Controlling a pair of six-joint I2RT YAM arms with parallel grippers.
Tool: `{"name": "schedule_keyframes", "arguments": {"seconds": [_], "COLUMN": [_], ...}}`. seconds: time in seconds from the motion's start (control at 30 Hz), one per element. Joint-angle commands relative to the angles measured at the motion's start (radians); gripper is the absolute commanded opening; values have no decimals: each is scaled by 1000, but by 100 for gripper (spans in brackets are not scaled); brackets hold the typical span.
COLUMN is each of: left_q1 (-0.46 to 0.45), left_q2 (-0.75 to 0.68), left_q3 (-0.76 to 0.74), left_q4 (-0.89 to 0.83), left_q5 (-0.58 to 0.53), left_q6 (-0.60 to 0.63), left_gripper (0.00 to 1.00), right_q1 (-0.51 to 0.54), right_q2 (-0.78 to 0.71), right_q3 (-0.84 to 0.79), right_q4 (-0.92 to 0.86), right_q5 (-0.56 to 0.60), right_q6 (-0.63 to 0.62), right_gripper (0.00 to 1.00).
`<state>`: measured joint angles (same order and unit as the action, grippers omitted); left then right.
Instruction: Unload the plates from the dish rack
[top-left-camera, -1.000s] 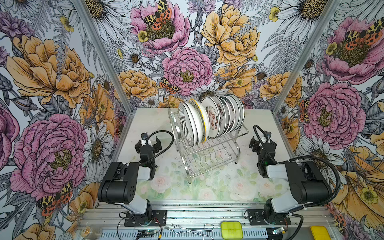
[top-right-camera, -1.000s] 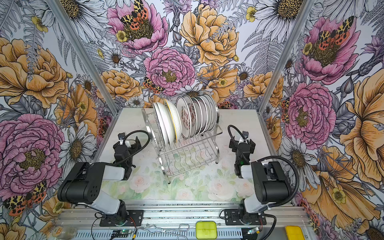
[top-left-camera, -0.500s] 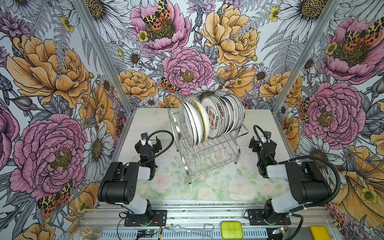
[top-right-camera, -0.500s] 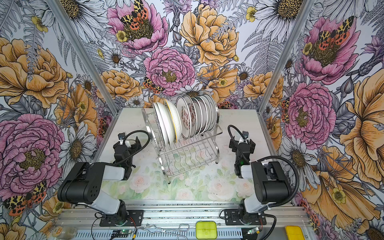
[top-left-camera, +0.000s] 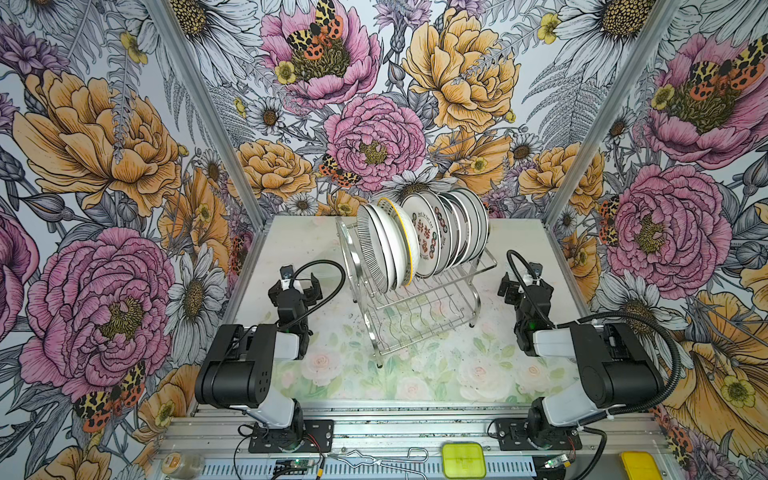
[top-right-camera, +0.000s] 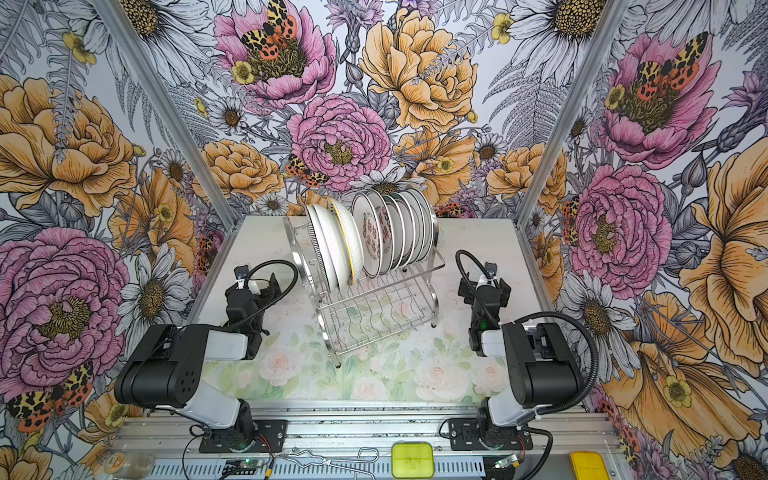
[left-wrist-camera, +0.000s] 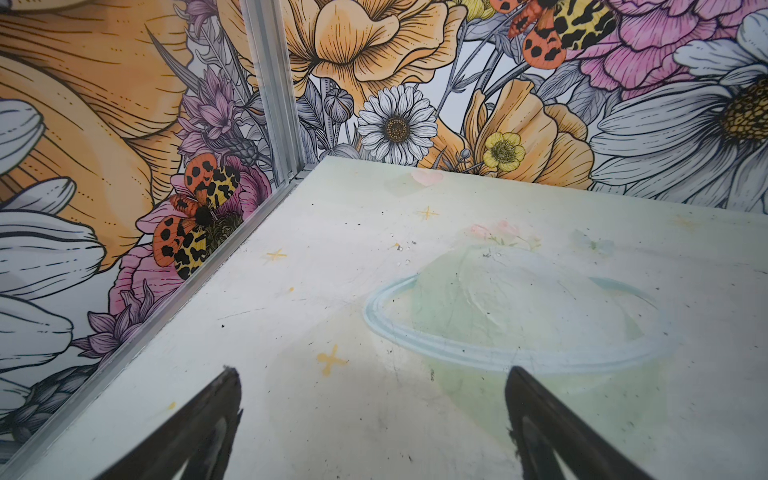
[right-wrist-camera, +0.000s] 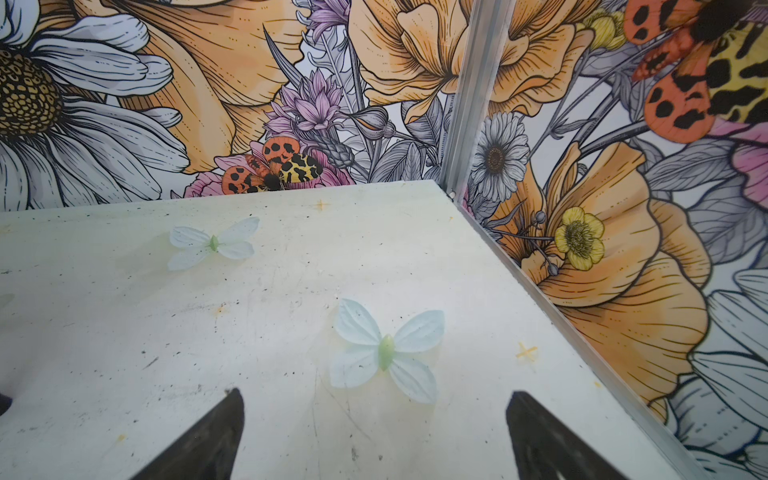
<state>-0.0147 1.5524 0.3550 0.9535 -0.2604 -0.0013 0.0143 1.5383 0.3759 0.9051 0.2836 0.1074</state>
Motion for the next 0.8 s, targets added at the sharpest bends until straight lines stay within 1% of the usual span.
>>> {"name": "schedule_keyframes", "arguments": {"seconds": [0.0,0.07,0.17,0.23,0.3,0.37,0.43,0.53,0.6,0.7,0.77], "left_q1": [-1,-15,-38,-55,-83,-111,-141,-173,-195,-220,-226], "left_q2": [-3,-9,-52,-92,-141,-186,-238,-314,-359,-411,-434], "left_q3": [11,2,15,35,65,91,125,190,238,304,342], "left_q4": [7,25,-35,-103,-192,-261,-361,-552,-696,-903,-1024], "left_q5": [15,-5,-65,-87,-132,-169,-213,-221,-227,-223,-208], "left_q6": [-10,1,6,25,44,63,54,-27,-108,-216,-280], "left_gripper": [99,99,99,99,99,99,99,99,99,99,99], "right_q1": [4,4,4,3,4,4,4,4,4,3,4], "right_q2": [-8,-39,-122,-179,-242,-312,-375,-443,-456,-457,-461], "right_q3": [-21,-36,-48,-49,-46,-26,1,80,181,299,344], "right_q4": [35,38,-12,-54,-108,-193,-284,-477,-702,-935,-1037], "right_q5": [4,-1,11,26,33,55,59,67,67,-4,-61], "right_q6": [-5,-5,0,9,7,19,26,77,139,229,284], "right_gripper": [99,99,99,100,100,100,99,100,99,99,99]}}
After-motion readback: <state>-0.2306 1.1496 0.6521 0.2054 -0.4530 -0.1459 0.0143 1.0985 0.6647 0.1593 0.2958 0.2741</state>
